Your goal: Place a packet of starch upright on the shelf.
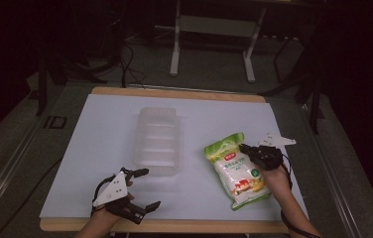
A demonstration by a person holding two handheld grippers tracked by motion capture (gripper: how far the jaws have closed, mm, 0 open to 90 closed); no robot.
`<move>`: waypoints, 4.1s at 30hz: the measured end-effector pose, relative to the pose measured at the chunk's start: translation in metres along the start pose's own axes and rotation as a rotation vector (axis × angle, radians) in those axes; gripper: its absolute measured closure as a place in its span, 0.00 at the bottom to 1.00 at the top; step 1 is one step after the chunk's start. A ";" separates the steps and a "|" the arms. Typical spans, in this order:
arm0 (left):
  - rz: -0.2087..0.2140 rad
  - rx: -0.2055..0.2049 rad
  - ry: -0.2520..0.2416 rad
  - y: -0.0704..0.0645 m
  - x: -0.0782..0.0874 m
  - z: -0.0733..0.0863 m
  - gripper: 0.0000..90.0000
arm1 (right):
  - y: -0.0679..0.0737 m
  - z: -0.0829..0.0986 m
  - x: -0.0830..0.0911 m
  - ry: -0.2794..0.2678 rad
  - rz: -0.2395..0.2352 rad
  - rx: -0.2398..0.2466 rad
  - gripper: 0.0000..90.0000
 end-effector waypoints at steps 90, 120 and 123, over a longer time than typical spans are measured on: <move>0.159 0.089 0.042 -0.003 -0.098 -0.097 0.85 | 0.106 -0.106 0.080 -0.477 -0.193 0.125 0.98; 0.029 -0.120 0.092 0.057 -0.044 -0.159 0.88 | 0.075 -0.081 0.097 -0.506 -0.189 0.019 0.15; -0.004 -0.156 0.091 0.069 -0.035 -0.161 0.88 | 0.074 -0.076 0.094 -0.497 -0.194 0.015 0.15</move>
Point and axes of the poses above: each handheld gripper's, and its own axes: x roughly backward along the jaws, z roughly out of its underside, y roughly to its left, the point moved 2 cm from there along -x, roughly forward along the jaws, and after that the axes turned 8 degrees about x, right-handed, at the moved point
